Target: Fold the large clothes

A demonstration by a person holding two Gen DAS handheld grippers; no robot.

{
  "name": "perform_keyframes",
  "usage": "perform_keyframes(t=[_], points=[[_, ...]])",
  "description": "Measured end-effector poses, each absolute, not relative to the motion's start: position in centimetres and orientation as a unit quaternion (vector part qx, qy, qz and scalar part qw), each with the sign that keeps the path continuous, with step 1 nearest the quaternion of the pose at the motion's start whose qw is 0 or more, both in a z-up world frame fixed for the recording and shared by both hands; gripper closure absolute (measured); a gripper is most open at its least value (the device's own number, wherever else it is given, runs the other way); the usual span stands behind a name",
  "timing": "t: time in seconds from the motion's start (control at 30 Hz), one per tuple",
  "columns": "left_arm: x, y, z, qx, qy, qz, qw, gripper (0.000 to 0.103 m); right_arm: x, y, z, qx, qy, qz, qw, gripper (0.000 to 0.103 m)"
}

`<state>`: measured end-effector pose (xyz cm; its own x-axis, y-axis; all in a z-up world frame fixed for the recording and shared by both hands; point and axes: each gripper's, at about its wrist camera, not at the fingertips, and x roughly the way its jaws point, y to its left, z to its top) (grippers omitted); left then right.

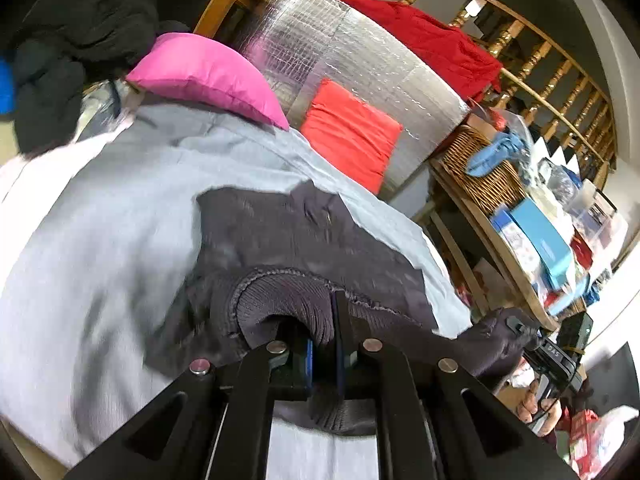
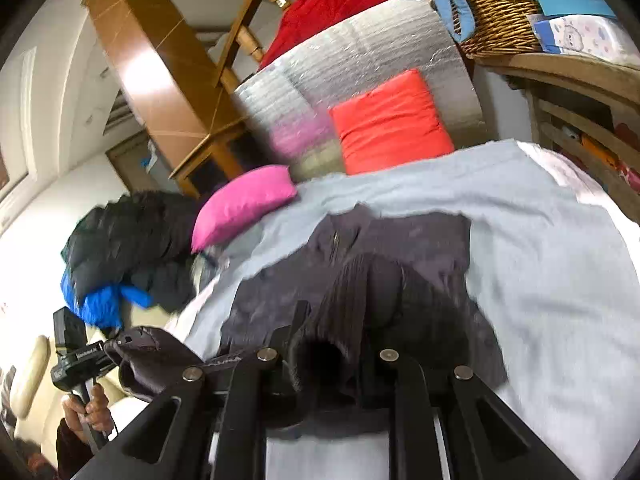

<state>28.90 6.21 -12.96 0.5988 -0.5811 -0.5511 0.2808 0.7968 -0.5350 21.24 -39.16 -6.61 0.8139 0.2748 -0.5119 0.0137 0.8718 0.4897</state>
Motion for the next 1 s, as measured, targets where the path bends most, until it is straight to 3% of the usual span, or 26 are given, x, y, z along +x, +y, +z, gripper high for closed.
perform_keyframes(t=[0.23, 0.53, 0.63, 0.67, 0.7, 0.73, 0.77, 0.8, 0.87, 0.9, 1.0], points=[[40.3, 2.5, -13.7, -0.183, 0.404, -0.235, 0.865, 0.094, 31.7, -43.6, -7.6, 0.289, 0.291, 0.037, 0.911, 0.087], [50.4, 0.0, -23.7, -0.192, 0.483, -0.199, 0.831, 0.094, 42.2, -48.0, -19.7, 0.347, 0.387, 0.005, 0.854, 0.087], [51.5, 0.2, -25.8, -0.219, 0.499, -0.198, 0.815, 0.091, 42.5, -49.4, -21.6, 0.411, 0.39, 0.019, 0.824, 0.082], [51.3, 0.2, -25.8, -0.219, 0.498, -0.201, 0.815, 0.091, 42.2, -49.7, -21.6, 0.426, 0.384, 0.031, 0.819, 0.072], [50.9, 0.2, -25.5, -0.219, 0.493, -0.209, 0.816, 0.084, 41.7, -50.1, -21.5, 0.432, 0.375, 0.038, 0.819, 0.064], [50.4, 0.3, -25.0, -0.22, 0.484, -0.215, 0.819, 0.078, 41.3, -50.3, -21.1, 0.43, 0.372, 0.033, 0.822, 0.029], [49.6, 0.5, -24.4, -0.222, 0.468, -0.219, 0.826, 0.059, 40.6, -50.6, -20.6, 0.423, 0.36, 0.021, 0.831, 0.007], [48.6, 0.7, -23.7, -0.222, 0.452, -0.219, 0.836, 0.035, 39.8, -51.0, -20.1, 0.419, 0.339, 0.016, 0.842, 0.006], [46.8, 1.3, -22.5, -0.22, 0.409, -0.225, 0.857, 0.017, 39.3, -51.2, -19.3, 0.407, 0.332, 0.019, 0.851, 0.006], [46.0, 1.5, -22.1, -0.209, 0.395, -0.209, 0.87, 0.011, 39.6, -51.0, -19.2, 0.392, 0.352, 0.017, 0.85, 0.006], [45.9, 2.0, -21.8, -0.17, 0.41, -0.165, 0.881, 0.011, 40.7, -49.1, -19.6, 0.331, 0.412, 0.014, 0.849, 0.007]])
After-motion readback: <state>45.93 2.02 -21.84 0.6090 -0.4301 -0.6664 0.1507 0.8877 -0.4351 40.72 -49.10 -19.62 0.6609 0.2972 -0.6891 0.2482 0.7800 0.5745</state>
